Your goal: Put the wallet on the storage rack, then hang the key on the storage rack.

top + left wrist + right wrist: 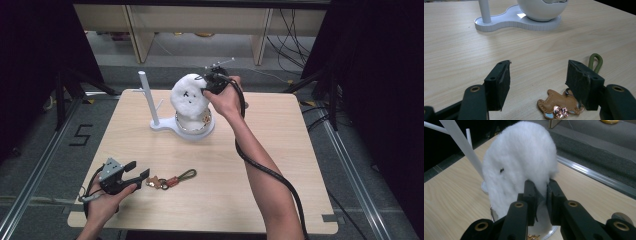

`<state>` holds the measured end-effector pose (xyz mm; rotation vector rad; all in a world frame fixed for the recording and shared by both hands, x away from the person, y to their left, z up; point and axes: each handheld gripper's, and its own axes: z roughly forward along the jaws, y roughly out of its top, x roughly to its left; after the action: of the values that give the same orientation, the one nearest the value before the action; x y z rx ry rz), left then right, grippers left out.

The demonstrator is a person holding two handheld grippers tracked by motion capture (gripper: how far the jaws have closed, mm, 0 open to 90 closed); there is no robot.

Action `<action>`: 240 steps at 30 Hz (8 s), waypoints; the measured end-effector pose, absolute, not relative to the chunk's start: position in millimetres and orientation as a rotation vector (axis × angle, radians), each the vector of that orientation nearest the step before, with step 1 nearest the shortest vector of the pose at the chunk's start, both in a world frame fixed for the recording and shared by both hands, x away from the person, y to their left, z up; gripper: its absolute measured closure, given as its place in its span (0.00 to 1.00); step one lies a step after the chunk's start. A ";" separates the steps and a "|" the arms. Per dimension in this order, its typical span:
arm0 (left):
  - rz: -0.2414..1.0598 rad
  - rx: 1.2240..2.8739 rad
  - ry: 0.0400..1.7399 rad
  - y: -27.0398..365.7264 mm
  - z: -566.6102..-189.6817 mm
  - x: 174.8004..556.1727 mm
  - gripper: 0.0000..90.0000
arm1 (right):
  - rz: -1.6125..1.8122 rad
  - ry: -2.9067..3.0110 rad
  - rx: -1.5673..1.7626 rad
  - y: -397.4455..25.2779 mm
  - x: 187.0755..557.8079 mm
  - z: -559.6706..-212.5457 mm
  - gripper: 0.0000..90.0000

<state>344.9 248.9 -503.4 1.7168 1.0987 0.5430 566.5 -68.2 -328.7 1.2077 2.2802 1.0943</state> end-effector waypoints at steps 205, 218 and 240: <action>0.062 2.698 0.580 153.5 -475.1 405.2 0.52 | 0.835 2.454 1.486 -222.0 429.3 -467.0 0.78; 0.026 2.744 0.580 149.2 -478.0 410.1 0.54 | 0.844 2.456 1.495 -220.7 429.1 -467.6 0.78; 0.017 2.803 0.545 144.7 -482.6 414.8 0.55 | 0.847 2.470 1.495 -219.5 429.0 -468.4 0.78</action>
<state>414.8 144.7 -482.6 2.8030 0.5451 0.0168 429.0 -219.5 -468.4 1.4947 2.4695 0.8474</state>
